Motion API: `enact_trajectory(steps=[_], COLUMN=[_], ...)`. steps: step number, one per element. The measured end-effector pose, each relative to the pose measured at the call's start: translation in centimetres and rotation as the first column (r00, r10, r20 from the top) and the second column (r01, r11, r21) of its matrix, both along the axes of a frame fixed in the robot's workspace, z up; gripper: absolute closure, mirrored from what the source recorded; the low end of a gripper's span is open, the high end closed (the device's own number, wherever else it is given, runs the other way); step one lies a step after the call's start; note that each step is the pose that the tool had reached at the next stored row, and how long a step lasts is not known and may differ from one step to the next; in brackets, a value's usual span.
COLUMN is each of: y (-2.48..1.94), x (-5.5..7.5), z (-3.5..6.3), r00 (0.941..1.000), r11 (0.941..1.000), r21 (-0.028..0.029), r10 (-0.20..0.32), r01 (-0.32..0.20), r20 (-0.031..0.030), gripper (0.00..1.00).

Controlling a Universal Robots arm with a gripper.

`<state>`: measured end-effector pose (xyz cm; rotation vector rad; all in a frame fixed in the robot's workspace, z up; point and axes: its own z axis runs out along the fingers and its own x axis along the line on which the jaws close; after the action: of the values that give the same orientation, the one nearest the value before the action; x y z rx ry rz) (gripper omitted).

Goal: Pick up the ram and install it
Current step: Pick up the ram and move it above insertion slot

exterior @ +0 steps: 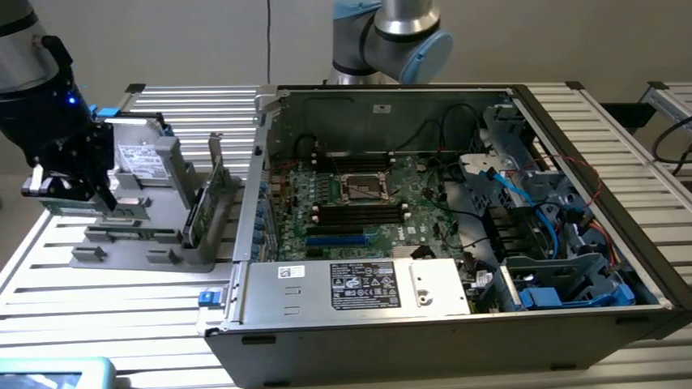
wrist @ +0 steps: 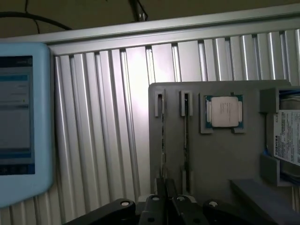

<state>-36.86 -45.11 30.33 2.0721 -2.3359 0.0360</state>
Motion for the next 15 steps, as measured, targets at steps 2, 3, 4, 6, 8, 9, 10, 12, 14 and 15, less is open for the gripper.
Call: enact_trajectory(steps=[2,3,4,6,8,9,10,12,14,15], y=[0.0,0.0,0.0,0.0,0.0,-0.01,-0.02,-0.06,-0.08,-0.08], x=[0.4,0.7,0.9,1.5,2.1,2.5,3.0,3.9,4.8,5.2], z=[0.89,1.33,1.8,2.7,3.61,4.04,4.32,4.72,5.03,5.18], r00=[1.0,1.0,1.0,1.0,1.0,1.0,1.0,1.0,1.0,1.0], r11=[1.0,1.0,1.0,1.0,1.0,1.0,1.0,1.0,1.0,1.0], r21=[0.0,0.0,0.0,0.0,0.0,0.0,0.0001,0.0001,0.0002,0.0002], r10=[0.0,0.0,0.0,0.0,0.0,0.0,0.0,0.0,0.0,0.0], r01=[0.0,0.0,0.0,0.0,0.0,0.0,0.0,0.0,0.0,0.0], r20=[-0.0003,-0.0002,-0.0004,-0.0005,-0.0007,-0.0007,-0.0007,-0.0008,-0.0007,-0.0007], gripper=[0.88,0.88,0.88,0.88,0.88,0.88,0.88,0.88,0.88,0.88])
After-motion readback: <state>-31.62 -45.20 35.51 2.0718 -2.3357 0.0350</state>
